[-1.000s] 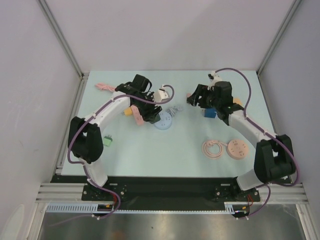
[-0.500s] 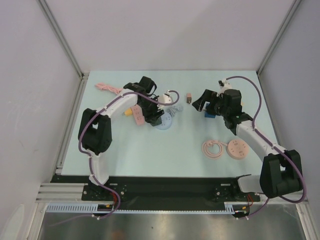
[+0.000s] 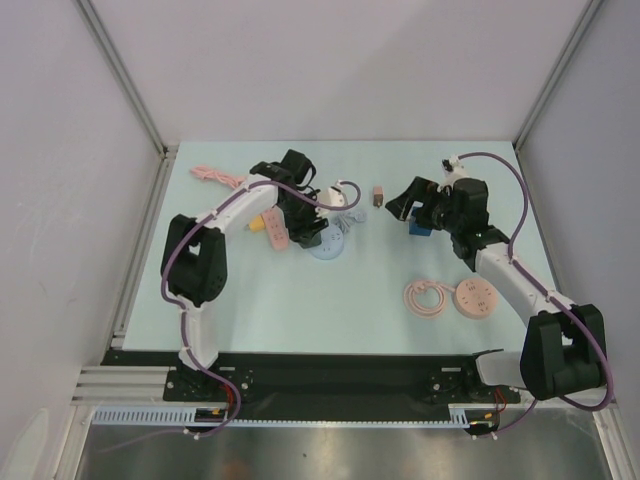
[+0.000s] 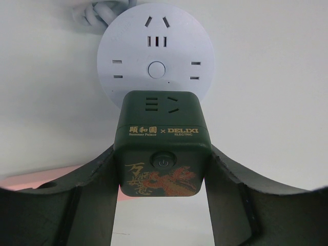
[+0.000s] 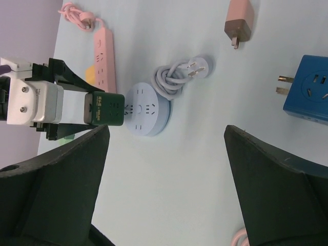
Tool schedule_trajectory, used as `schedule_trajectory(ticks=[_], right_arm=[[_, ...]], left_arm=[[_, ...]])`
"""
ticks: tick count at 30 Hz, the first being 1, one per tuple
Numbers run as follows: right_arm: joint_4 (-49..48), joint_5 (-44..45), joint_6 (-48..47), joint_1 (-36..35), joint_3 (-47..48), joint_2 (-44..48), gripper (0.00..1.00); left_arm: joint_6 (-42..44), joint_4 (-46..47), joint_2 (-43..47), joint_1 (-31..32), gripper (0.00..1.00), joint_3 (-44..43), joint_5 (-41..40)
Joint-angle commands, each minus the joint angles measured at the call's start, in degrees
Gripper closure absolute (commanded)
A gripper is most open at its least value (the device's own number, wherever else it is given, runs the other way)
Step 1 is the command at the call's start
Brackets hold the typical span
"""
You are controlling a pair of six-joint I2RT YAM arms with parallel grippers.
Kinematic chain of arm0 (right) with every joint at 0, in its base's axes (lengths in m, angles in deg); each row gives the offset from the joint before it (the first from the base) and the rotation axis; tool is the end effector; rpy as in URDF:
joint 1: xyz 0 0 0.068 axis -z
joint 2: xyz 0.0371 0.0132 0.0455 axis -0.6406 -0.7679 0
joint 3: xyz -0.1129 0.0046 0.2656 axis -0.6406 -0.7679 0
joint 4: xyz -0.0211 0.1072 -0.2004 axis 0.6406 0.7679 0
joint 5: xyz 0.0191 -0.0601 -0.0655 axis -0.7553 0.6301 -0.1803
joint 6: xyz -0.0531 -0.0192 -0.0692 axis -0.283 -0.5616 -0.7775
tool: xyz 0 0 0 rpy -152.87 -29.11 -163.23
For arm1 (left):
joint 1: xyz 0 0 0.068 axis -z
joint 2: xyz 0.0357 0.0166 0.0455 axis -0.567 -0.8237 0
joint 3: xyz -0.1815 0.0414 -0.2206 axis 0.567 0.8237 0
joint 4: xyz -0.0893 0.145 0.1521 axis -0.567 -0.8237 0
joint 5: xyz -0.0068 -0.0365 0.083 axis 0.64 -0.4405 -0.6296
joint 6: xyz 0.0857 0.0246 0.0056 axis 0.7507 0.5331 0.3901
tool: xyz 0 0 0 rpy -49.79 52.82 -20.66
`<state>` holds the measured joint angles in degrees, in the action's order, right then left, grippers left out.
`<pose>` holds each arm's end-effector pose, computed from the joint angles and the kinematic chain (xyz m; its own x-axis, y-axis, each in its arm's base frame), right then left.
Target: Insert the plug
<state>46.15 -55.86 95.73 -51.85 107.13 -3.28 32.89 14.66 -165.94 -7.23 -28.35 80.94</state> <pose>0.2878 0.0865 0.2935 -0.5492 0.3452 -0.7611 -0.2484 0.8021 0.5431 0.3403 -0.2080 0.2213 -0.1449 0.8754 -0.4612 0.9852 0.1709 0.0149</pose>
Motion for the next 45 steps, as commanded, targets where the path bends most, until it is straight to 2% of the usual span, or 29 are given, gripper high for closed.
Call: schedule_trajectory(ticks=[1,18,24,45], right_arm=[[-2.4,-1.2,0.5,0.5,-0.2,2.1,0.0],[-3.2,-2.0,1.6,2.0,-1.5,2.9,0.0],[-3.3,-2.6,1.8,2.6,-1.8,3.3,0.0],[-4.7,-3.5,2.8,3.0,-2.2,2.8,0.0]], left_arm=[[1.8,-0.6,-0.3,0.4,1.0,-3.0,0.2],[1.7,-1.2,-2.3,2.1,1.0,-3.6,-0.3],[1.7,-1.9,-2.5,2.0,1.0,-3.2,-4.1],[3.3,-3.1,-1.4,0.2,1.0,-3.7,-1.3]])
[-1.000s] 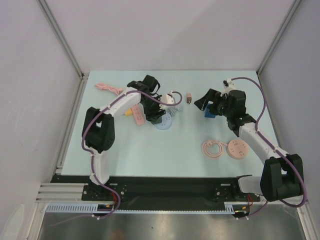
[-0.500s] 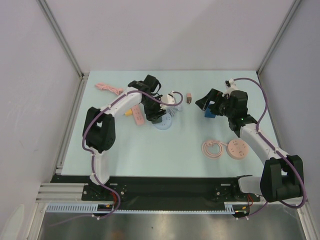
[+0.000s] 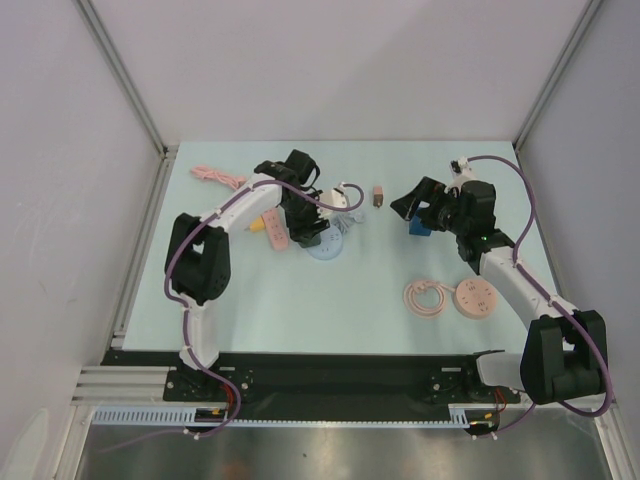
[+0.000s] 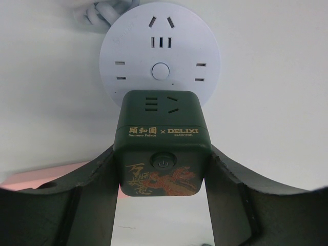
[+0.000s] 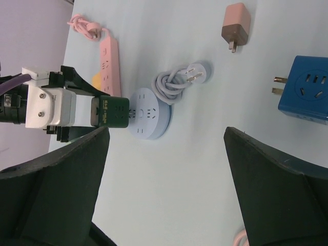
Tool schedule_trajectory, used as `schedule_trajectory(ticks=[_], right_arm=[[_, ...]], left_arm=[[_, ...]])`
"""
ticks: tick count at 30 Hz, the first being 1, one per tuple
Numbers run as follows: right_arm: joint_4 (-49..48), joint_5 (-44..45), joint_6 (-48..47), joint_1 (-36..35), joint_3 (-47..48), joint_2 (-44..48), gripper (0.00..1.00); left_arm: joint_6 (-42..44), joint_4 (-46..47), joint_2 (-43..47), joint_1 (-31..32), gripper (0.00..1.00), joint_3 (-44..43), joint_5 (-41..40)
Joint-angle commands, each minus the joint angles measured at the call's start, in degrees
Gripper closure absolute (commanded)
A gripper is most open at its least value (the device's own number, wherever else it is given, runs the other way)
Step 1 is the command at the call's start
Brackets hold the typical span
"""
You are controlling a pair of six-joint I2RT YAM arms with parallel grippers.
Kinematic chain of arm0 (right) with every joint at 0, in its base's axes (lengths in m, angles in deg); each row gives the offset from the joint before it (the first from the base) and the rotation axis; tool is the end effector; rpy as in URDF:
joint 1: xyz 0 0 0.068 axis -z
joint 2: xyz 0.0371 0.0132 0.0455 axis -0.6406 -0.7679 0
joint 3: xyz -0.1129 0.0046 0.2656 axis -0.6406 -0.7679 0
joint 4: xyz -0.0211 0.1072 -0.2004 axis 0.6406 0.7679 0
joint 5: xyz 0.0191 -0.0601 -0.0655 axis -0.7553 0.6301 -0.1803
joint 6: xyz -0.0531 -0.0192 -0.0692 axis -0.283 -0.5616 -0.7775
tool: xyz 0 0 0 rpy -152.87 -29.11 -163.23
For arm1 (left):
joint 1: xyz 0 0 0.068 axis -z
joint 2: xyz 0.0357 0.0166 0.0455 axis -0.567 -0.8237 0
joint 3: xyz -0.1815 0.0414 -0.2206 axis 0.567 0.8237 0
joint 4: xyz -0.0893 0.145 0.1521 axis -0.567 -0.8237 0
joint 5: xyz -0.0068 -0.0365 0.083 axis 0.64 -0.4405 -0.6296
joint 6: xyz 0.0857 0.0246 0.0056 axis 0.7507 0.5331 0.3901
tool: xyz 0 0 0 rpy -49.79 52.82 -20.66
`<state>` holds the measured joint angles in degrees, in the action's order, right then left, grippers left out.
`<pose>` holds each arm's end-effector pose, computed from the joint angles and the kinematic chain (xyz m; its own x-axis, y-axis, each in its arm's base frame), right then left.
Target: Insert the plug
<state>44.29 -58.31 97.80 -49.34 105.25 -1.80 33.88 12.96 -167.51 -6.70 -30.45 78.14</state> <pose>0.2840 0.0759 0.2939 -0.5398 0.3910 -0.7455 -0.2380 0.7786 0.5807 0.3440 -0.2100 0.2179 -0.1311 0.8998 -0.4162 0.9866 0.1596 0.0343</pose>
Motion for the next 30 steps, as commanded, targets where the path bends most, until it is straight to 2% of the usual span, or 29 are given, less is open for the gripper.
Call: schedule_trajectory(ticks=[1,21,30], right_arm=[[-2.9,-1.2,0.7,0.4,-0.4,1.3,0.0],[-2.0,-2.4,1.7,1.9,-0.5,2.3,0.0],[-1.7,-2.5,1.8,2.3,-0.6,2.8,0.0]], left_arm=[[2.4,-1.5,-0.3,-0.3,1.0,-1.9,1.4],[-2.4,-1.6,-8.3,4.2,1.0,-3.5,-4.3],[-4.5,5.5,-4.0,3.3,1.0,4.5,-0.6]])
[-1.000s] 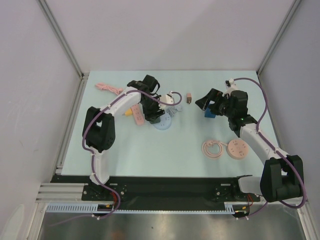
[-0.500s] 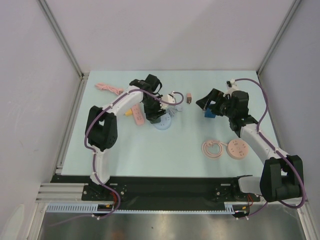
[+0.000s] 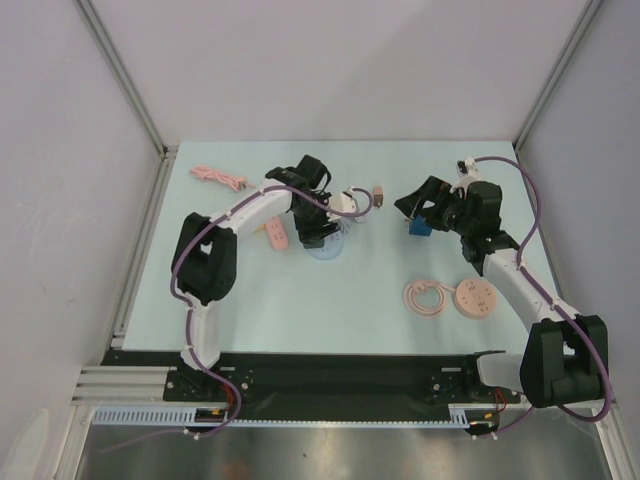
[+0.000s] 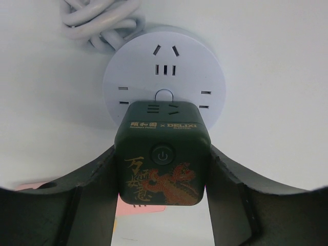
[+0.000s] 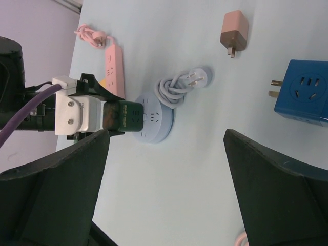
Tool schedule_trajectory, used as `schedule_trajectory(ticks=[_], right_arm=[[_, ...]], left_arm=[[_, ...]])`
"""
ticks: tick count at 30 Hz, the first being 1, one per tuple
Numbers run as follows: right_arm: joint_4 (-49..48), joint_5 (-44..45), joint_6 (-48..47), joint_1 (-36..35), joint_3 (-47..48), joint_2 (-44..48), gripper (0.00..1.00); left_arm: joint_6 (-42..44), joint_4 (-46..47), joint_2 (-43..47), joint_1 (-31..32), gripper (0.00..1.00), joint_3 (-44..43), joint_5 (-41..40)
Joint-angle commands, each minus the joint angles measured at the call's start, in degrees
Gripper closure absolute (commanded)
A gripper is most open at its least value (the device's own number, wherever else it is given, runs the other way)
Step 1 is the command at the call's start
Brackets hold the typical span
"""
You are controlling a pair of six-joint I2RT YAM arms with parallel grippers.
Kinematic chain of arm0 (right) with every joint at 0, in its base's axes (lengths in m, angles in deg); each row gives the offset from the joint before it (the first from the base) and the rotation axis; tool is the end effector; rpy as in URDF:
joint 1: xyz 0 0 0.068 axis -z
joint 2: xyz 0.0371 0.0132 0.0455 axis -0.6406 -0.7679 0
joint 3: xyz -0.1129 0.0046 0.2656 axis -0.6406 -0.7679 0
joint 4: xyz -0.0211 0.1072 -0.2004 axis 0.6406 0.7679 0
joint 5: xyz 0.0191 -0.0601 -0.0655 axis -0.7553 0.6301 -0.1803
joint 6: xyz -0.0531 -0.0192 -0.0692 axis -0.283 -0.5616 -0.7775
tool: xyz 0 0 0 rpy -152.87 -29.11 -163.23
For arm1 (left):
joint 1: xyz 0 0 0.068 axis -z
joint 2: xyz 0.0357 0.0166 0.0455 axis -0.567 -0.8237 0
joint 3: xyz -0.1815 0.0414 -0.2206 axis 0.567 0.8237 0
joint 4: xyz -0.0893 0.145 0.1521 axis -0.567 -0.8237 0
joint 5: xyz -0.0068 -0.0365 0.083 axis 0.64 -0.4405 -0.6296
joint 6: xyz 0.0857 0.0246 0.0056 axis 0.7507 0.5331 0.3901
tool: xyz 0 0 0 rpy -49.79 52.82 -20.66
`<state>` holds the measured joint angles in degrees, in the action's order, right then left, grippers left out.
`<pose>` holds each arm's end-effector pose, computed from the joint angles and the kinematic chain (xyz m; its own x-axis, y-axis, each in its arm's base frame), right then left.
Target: Insert the plug
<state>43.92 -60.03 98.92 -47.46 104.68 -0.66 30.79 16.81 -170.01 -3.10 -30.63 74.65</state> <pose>0.2811 0.0681 0.2970 -0.5316 0.4178 -0.7367 -0.2327 0.7643 0.6014 0.3452 -0.2349 0.2035 -0.1231 0.9118 -0.3918 0.9842 0.1628 0.0697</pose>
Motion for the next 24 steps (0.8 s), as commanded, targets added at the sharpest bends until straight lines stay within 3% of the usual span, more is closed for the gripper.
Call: schedule_trajectory(ticks=[1,24], right_arm=[[-1.4,-0.8,0.8,0.3,-0.1,1.7,0.0],[-2.2,-0.7,0.9,0.8,-1.3,2.2,0.0]], left_arm=[[-2.1,2.2,-1.1,-0.8,1.0,5.5,3.4],[-3.4,5.9,-2.9,-0.7,1.0,10.2,2.0]])
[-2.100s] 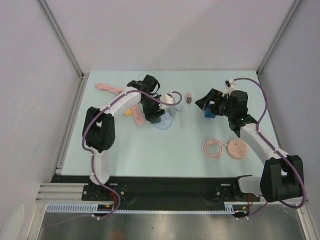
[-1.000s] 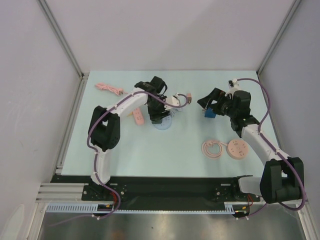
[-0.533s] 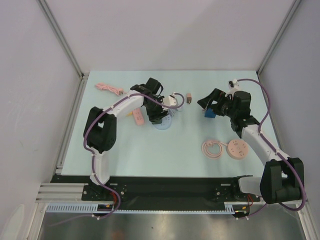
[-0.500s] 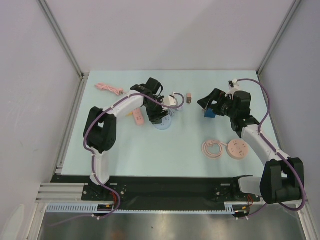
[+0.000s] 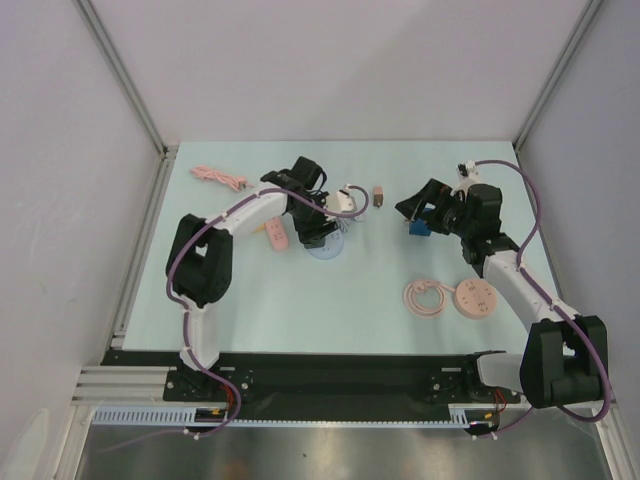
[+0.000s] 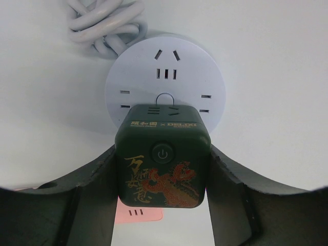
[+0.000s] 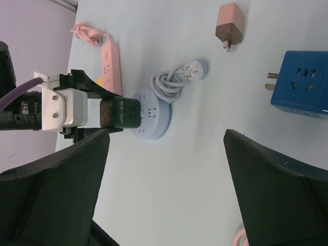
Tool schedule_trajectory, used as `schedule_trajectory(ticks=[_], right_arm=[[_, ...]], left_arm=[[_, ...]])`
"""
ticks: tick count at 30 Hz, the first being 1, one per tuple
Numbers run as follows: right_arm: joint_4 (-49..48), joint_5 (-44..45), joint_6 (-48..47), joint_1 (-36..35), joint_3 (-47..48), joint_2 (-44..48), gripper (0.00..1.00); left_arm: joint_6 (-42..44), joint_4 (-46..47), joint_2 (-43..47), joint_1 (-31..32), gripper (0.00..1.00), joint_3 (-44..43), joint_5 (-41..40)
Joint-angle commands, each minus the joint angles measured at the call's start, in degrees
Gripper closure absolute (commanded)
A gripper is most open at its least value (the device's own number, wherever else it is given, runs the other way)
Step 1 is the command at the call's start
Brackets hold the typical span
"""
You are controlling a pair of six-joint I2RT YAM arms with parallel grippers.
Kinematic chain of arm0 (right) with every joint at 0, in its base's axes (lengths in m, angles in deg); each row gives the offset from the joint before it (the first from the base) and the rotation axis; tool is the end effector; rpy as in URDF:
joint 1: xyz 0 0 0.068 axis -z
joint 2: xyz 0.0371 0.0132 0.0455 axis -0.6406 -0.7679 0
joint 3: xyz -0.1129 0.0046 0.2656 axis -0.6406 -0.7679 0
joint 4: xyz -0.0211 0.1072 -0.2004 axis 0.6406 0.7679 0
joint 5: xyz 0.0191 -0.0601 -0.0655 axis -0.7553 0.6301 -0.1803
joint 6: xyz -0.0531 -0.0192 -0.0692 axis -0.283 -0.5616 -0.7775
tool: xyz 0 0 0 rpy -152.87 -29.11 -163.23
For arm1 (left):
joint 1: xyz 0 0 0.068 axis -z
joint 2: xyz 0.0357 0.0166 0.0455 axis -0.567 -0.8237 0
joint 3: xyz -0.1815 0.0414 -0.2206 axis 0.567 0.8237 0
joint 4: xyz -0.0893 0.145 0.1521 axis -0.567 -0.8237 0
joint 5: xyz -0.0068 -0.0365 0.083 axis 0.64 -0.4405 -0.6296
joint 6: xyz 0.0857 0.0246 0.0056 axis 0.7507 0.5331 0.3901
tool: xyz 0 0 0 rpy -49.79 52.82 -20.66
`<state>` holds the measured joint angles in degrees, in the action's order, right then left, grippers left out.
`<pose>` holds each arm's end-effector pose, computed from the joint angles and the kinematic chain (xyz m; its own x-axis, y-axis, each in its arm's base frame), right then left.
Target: Insert the plug
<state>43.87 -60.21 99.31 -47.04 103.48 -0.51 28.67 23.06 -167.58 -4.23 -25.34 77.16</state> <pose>0.2793 0.0659 0.2904 -0.5441 0.4245 -0.7237 -0.2151 0.7631 0.6094 0.3450 -0.2292 0.2020 -0.1510 0.8764 -0.4573 0.9762 0.2051 0.0709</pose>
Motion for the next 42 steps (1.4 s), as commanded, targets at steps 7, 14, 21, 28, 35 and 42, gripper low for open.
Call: schedule_trajectory(ticks=[7,14,21,28,35,42], right_arm=[[-2.2,-1.1,0.6,0.6,-0.2,2.3,0.0],[-1.6,-0.3,0.0,0.8,0.4,2.9,0.0],[-0.9,0.2,-0.5,1.4,0.5,3.8,0.0],[-0.9,0.4,-0.6,1.3,0.2,4.9,0.0],[-1.5,-0.7,-0.7,1.4,0.4,4.7,0.0],[-0.9,0.2,-1.5,1.4,0.7,5.2,0.0]], left_arm=[[-2.5,1.3,-4.9,0.5,1.0,6.9,0.3],[-2.4,2.7,-2.7,0.4,0.77,7.0,-2.4],[-2.4,2.0,0.0,0.5,0.48,6.5,-2.1],[-3.2,1.6,1.3,0.5,0.33,6.3,-2.6],[-2.3,1.6,2.4,0.5,0.16,6.8,-3.9],[-2.6,1.6,3.0,0.4,0.16,5.8,-5.3]])
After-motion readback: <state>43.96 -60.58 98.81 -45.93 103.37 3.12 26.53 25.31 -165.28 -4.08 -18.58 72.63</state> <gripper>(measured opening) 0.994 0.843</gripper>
